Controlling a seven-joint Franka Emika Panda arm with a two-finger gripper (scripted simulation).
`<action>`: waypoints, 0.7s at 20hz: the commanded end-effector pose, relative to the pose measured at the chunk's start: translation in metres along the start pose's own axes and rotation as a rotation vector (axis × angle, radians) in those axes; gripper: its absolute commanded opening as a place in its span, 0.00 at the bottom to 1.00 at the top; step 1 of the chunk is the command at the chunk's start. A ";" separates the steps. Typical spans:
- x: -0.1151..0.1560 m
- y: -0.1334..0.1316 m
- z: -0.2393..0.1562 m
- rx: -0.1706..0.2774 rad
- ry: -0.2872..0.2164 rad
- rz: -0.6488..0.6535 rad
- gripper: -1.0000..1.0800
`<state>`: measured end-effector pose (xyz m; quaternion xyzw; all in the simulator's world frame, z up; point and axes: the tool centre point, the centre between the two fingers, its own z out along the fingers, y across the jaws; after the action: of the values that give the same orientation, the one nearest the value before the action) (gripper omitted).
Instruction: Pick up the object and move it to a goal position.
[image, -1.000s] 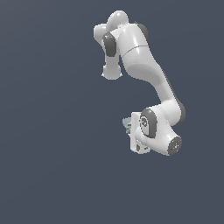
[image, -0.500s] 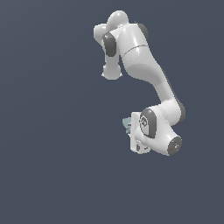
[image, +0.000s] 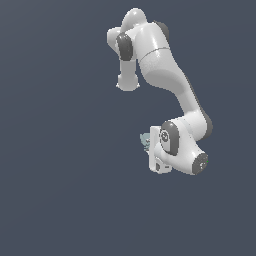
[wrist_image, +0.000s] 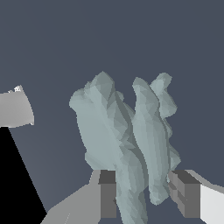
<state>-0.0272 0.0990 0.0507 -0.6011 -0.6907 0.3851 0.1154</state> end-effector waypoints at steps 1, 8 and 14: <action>0.000 -0.006 -0.001 -0.001 0.000 0.000 0.00; -0.002 -0.033 -0.003 0.001 -0.001 0.000 0.00; -0.004 -0.065 -0.007 0.003 -0.001 0.000 0.00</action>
<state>-0.0648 0.0996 0.0938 -0.6007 -0.6903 0.3862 0.1158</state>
